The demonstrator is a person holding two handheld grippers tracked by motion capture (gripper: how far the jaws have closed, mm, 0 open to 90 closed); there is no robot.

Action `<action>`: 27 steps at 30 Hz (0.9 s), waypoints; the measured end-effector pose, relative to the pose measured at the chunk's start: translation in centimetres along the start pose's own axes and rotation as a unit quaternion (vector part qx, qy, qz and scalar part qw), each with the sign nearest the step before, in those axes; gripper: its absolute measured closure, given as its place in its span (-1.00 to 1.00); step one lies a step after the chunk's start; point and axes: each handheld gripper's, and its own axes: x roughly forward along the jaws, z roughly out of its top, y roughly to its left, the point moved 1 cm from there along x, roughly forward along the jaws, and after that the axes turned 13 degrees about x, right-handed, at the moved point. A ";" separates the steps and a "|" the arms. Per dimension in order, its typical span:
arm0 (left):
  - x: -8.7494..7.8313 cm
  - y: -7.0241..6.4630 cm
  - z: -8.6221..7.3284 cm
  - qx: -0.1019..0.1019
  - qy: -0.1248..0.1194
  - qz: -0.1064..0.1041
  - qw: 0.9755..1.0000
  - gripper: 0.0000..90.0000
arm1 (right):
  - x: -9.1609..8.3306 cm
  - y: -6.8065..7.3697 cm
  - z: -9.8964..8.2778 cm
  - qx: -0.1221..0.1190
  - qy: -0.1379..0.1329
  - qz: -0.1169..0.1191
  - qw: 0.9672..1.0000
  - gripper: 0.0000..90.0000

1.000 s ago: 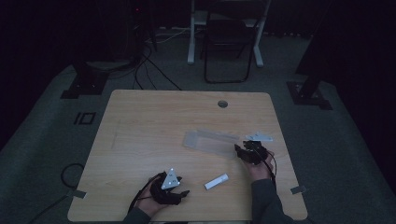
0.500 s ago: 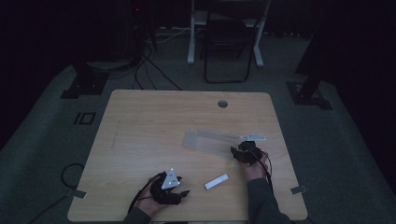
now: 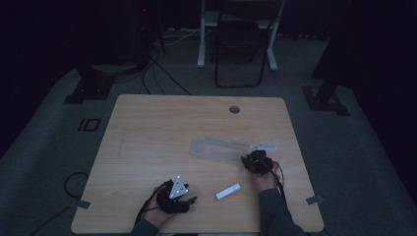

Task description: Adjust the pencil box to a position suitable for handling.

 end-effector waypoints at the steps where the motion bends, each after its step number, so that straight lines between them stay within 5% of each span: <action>1: 0.0 0.0 0.0 0.001 -0.001 0.001 1.000 0.01 | 0.1 0.2 0.1 -0.004 0.000 0.003 1.000 0.63; 27: 0.2 -0.9 0.4 0.028 0.004 0.006 1.000 0.12 | 2.7 4.6 1.1 -0.029 0.007 0.038 0.999 0.97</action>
